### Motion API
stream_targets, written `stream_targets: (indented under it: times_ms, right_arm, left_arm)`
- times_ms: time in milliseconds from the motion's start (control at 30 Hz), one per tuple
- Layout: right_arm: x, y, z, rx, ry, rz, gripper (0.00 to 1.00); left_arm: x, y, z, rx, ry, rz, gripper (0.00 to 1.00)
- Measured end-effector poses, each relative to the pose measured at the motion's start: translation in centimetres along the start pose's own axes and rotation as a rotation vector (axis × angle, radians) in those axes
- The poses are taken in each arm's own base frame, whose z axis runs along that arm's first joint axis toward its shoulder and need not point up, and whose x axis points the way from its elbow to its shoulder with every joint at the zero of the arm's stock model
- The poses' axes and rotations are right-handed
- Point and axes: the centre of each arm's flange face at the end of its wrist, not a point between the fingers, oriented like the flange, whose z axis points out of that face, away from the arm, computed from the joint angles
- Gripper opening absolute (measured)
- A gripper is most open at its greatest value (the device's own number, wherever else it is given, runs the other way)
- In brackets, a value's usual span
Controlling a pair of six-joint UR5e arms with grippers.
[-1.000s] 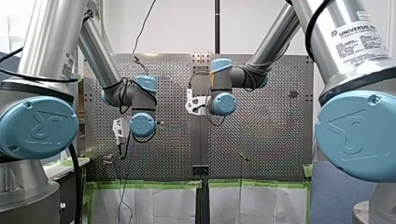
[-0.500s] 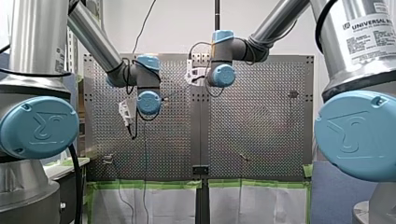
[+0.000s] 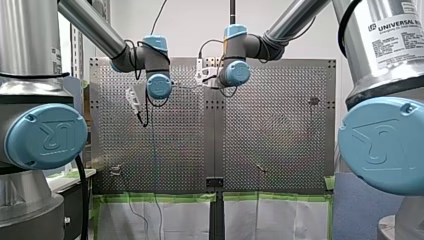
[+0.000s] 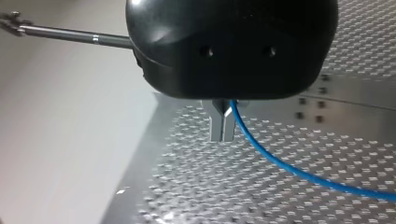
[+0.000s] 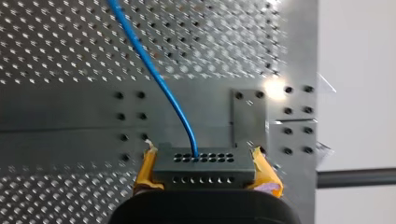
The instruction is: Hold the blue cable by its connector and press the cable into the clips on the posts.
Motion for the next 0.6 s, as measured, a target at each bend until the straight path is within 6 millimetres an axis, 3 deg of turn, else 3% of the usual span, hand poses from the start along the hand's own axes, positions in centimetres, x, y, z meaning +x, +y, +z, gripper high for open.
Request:
stream_targets:
  times_ms: [133, 267, 600]
  right_arm:
    - [-0.6, -0.7, 1.1, 0.023, -0.004, 0.007, 0.01]
    - [0.3, -1.4, 1.8, 0.047, 0.016, 0.023, 0.01]
    - [4.4, -2.8, 3.5, 0.085, 0.087, 0.066, 0.01]
  left_arm:
    - [-2.5, -0.6, 0.8, -0.007, -0.031, -0.023, 0.00]
    - [-5.0, -0.9, 1.6, -0.016, -0.059, -0.040, 0.00]
    - [-6.9, -0.5, 3.4, -0.062, -0.058, -0.013, 0.00]
